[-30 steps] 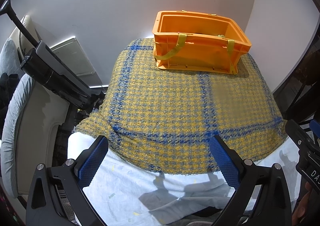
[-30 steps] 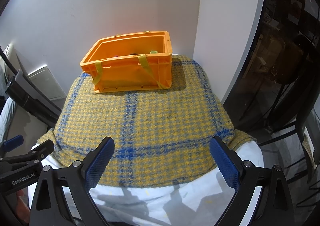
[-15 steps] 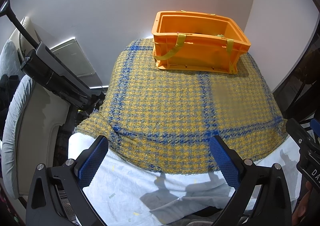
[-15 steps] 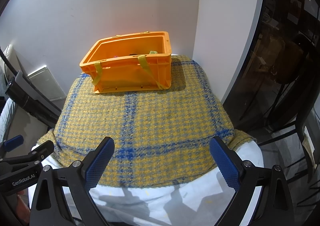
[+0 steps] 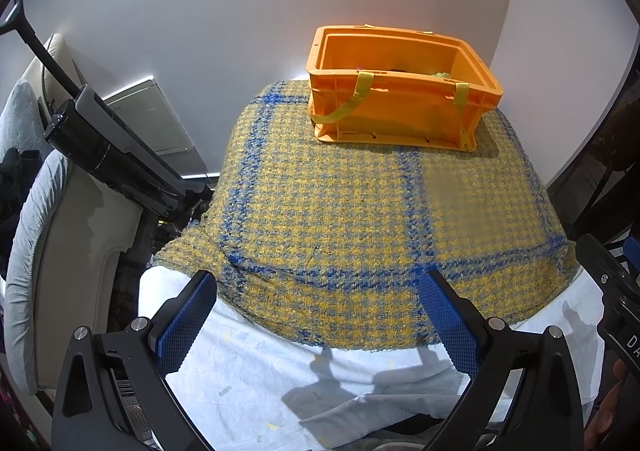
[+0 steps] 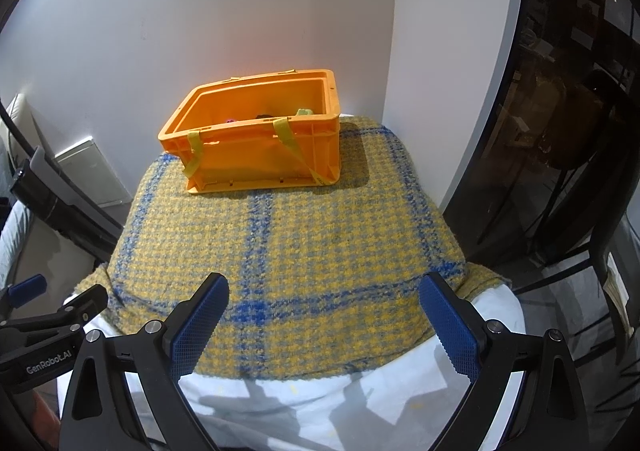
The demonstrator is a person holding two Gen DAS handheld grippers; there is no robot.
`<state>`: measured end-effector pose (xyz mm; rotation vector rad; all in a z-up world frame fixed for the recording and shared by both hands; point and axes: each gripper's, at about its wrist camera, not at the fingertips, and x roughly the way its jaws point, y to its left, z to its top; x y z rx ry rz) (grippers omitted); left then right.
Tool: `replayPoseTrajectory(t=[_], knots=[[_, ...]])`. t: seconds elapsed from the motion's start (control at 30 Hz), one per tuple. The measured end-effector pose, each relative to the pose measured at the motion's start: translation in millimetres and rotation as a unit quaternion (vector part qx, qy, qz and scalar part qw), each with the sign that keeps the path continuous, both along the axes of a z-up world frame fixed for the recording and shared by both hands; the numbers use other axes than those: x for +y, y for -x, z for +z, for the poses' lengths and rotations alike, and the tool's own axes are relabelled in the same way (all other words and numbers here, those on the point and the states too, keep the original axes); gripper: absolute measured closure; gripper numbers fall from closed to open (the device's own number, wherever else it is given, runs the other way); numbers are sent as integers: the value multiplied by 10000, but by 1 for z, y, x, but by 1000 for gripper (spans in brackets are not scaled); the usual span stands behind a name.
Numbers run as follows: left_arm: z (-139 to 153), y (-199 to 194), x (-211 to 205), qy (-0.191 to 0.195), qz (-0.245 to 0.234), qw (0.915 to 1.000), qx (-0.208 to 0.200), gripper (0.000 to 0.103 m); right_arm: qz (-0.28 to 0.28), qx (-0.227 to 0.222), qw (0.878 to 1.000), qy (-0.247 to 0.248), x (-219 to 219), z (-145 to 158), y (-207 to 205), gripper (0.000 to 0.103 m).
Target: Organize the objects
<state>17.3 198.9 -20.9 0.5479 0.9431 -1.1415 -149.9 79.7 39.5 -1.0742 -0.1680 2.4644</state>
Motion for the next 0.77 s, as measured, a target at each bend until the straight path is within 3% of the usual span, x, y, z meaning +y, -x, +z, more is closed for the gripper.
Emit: replayPoseTrajectory(t=[0.77], knots=[[2,3,-1,61,-321,9995,42,0,-34,3,10000,-3,1,-1,-1,7]])
